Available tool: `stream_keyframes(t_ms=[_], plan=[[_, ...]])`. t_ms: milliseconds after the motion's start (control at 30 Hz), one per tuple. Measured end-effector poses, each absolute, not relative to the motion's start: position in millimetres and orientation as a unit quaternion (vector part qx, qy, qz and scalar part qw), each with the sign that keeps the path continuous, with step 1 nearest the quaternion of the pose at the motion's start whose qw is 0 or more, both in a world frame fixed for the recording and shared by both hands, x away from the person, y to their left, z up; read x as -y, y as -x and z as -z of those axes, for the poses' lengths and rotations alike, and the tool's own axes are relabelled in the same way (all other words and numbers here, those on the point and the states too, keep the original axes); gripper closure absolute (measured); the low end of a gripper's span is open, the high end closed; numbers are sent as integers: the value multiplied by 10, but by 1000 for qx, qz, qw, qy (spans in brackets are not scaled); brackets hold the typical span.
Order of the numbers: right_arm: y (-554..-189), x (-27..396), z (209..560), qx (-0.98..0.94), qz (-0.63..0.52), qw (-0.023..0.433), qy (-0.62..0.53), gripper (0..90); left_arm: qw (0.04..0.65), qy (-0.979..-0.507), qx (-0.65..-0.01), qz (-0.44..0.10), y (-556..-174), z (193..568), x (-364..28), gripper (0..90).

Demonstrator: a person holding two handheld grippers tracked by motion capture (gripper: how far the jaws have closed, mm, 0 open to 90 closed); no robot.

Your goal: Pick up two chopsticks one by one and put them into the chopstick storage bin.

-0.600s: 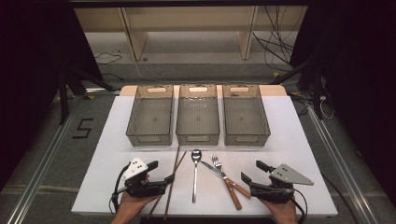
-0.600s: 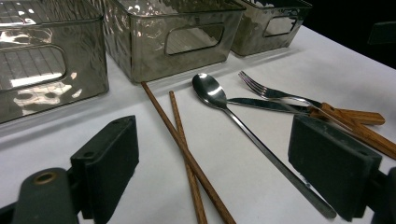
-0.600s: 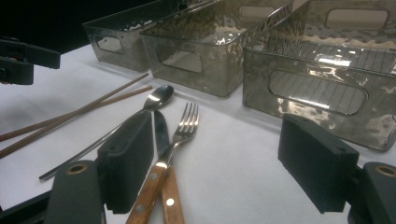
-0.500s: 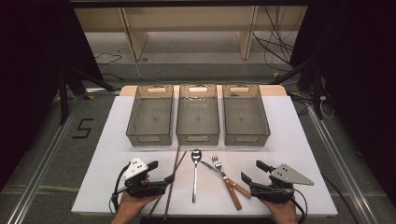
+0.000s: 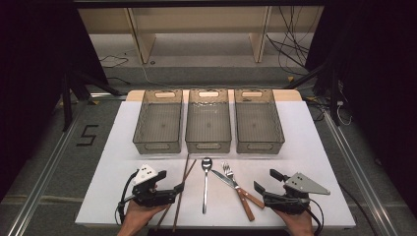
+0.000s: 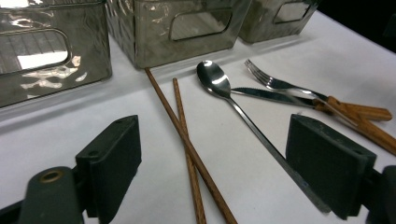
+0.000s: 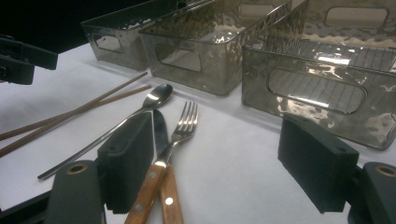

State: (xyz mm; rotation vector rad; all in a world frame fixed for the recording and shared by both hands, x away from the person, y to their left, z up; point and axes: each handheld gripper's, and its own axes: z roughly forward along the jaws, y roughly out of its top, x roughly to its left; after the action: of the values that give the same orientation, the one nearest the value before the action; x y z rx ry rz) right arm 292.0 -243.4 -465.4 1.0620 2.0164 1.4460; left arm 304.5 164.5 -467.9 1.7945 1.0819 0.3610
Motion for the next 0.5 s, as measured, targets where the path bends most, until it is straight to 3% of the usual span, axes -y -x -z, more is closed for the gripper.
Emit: stream_keyframes(t_ms=[233,300,400,500], plan=[[-2924,2431,4659,-729,-522,219,-385,277,417,-778,-446,-150,-3028,4528,-1517,274],[-2924,2432,4658,-729,-521,218,-385,277,387,-792,-451,-141,-3029,4495,-1482,277],[-2927,2426,4664,-731,-519,218,-385,277,377,-801,-448,-125,-3023,4476,-1456,368],[-2925,2424,4664,-732,-519,218,-384,277,360,-813,-445,-107,-3031,4486,-1429,396]])
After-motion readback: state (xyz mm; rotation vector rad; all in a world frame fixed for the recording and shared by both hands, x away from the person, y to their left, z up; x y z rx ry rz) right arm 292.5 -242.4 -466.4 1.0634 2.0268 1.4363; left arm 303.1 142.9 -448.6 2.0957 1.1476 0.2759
